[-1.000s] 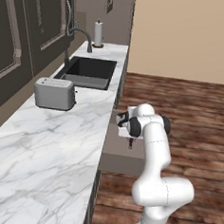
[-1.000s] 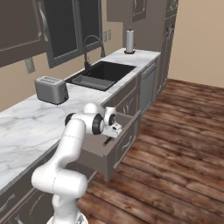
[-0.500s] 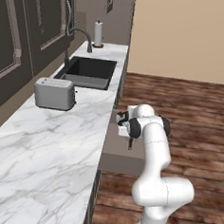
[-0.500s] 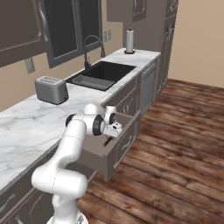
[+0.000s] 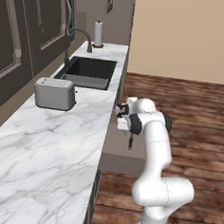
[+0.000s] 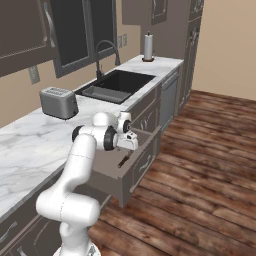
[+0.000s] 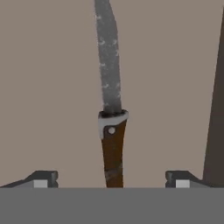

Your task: Pick up the metallic utensils from the counter and place them in the open drawer. Make sure not to pick up any wooden utensils.

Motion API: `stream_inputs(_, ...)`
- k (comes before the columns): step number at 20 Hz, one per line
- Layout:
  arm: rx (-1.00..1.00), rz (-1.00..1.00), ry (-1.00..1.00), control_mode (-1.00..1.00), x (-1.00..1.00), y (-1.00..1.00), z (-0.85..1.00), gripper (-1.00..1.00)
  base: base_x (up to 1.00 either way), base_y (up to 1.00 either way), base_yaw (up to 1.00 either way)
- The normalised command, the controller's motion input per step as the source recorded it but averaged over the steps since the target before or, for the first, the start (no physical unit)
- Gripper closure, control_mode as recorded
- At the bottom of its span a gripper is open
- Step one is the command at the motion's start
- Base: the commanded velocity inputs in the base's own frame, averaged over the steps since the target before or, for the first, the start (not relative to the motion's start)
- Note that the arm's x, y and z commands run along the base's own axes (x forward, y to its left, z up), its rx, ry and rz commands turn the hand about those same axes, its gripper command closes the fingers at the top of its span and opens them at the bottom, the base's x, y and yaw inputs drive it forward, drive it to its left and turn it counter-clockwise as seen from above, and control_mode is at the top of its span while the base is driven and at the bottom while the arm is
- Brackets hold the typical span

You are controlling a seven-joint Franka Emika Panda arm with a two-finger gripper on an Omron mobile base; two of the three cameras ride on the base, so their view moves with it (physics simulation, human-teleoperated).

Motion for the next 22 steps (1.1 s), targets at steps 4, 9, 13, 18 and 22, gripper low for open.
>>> stream_inputs(4, 0.0, 0.0, -0.01, -1.0, -0.8, 0.04, 1.0, -1.0, 0.0, 0.0, 0.0)
stream_inputs(9, 0.0, 0.0, -0.14, -1.0, -1.0, 0.0, 0.99, -1.0, 0.0, 0.0, 0.0)
stream_inputs(13, 0.0, 0.0, -0.3, -1.0, -1.0, 0.0, 0.99, -1.0, 0.0, 0.0, 0.0)
stream_inputs(18, 0.0, 0.0, -0.3, -1.0, -1.0, 0.0, 1.0, -1.0, 0.0, 0.0, 0.0)
stream_inputs(22, -0.08, 0.01, -0.28, -1.0, -0.99, 0.03, 1.0, -1.0, 0.0, 0.0, 0.0)
